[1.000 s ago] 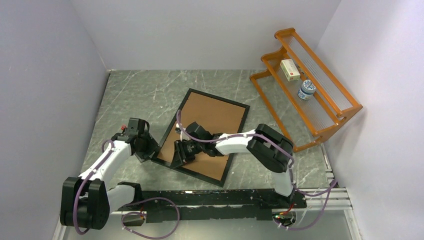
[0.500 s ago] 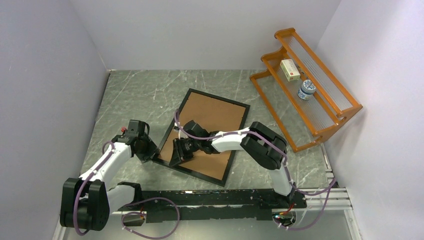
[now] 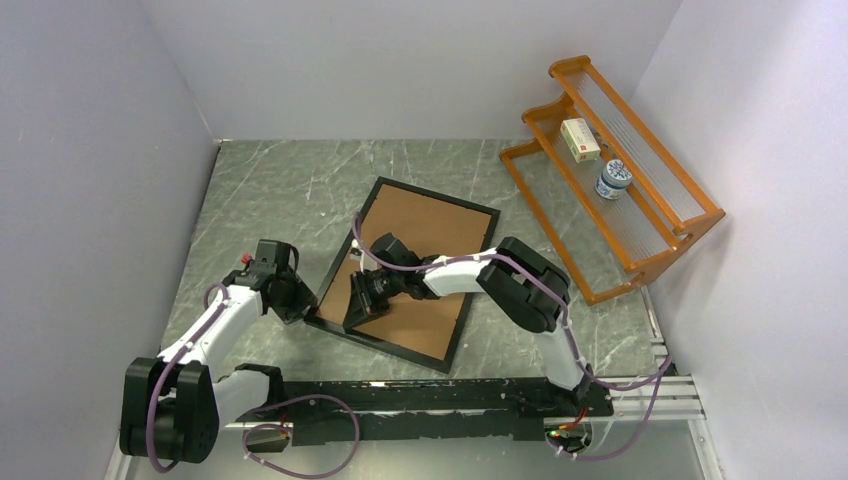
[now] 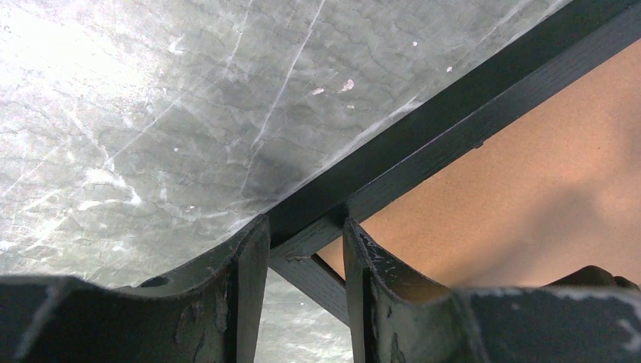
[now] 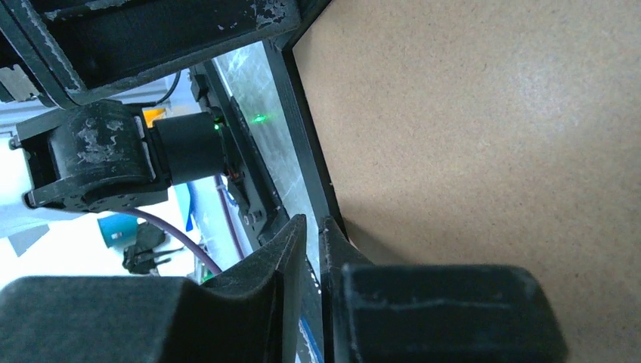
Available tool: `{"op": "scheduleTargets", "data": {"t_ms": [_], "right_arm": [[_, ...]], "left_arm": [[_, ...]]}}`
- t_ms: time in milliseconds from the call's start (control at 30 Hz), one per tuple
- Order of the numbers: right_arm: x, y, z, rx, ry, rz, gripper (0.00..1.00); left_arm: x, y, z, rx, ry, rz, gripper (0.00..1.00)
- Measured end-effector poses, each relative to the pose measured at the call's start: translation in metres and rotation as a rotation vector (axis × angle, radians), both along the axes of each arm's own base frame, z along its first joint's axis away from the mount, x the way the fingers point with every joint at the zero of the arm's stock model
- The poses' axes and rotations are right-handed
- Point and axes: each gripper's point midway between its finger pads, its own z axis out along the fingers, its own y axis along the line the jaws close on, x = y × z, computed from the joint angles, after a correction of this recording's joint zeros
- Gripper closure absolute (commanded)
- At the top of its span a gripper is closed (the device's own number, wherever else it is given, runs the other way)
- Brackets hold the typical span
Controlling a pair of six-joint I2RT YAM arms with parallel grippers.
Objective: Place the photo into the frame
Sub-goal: Install the photo frame at the center of the board.
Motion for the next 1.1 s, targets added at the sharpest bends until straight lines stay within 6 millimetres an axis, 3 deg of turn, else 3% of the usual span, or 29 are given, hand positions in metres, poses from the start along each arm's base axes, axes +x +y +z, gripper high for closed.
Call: {"op": "scheduleTargets", "data": {"t_ms": [200, 667, 1100], "right_arm": [[0.002, -0.003, -0.002, 0.021, 0.012, 0.062, 0.82], [0.008, -0.01, 0.0, 0.021, 0.011, 0.126, 0.69], [0.017, -0.016, -0.001, 0.005, 0.017, 0.11, 0.68]], "left_arm": [[0.0, -0.001, -0.001, -0.003, 0.004, -0.002, 0.57], [0.008, -0.006, -0.001, -0.025, 0.006, 0.004, 0.57], [0.011, -0.006, -0.001, -0.027, -0.003, 0.012, 0.57]]}}
